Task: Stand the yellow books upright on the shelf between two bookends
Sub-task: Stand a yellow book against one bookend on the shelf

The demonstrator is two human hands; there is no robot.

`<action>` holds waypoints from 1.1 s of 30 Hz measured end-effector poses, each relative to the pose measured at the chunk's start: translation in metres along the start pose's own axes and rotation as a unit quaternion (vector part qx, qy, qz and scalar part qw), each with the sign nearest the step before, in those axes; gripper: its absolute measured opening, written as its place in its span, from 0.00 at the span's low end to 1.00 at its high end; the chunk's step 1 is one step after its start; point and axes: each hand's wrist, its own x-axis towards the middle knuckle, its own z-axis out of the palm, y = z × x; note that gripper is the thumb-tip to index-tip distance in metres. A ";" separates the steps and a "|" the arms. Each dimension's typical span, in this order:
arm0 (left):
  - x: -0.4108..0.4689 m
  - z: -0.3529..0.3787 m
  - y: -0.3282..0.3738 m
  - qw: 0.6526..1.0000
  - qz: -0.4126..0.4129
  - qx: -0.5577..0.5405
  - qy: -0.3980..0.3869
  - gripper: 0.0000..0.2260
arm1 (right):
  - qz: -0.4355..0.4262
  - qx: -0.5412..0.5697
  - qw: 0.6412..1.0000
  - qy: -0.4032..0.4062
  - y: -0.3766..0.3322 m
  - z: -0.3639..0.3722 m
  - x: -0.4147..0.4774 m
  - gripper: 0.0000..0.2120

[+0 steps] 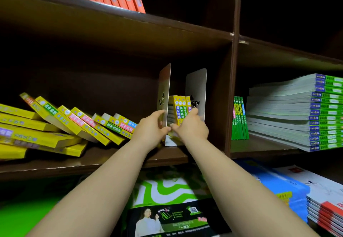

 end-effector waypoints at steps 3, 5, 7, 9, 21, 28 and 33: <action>-0.001 0.001 0.000 1.000 0.003 0.015 0.008 0.25 | 0.012 0.008 1.000 0.008 -0.002 -0.002 0.007 0.34; 0.000 0.000 0.001 0.999 0.004 0.042 0.022 0.24 | 0.023 0.024 0.999 0.014 -0.004 -0.001 0.009 0.36; 0.001 -0.001 0.003 0.996 -0.001 0.088 0.030 0.24 | 0.017 0.018 0.999 0.021 -0.004 0.003 0.010 0.38; 0.002 -0.002 0.005 0.990 -0.012 0.140 0.026 0.24 | 0.013 0.006 0.999 0.032 -0.002 0.005 0.011 0.39; 0.006 -0.005 0.004 0.957 -0.045 0.278 0.065 0.23 | 0.004 0.010 0.999 0.038 0.002 0.009 0.014 0.38; 0.022 0.003 0.007 0.965 -0.047 0.252 0.058 0.22 | -0.005 0.010 0.999 0.033 0.006 0.011 0.017 0.36; 0.015 0.011 0.007 0.956 -0.026 0.272 0.109 0.25 | -0.004 0.025 0.999 0.024 0.004 0.010 0.019 0.37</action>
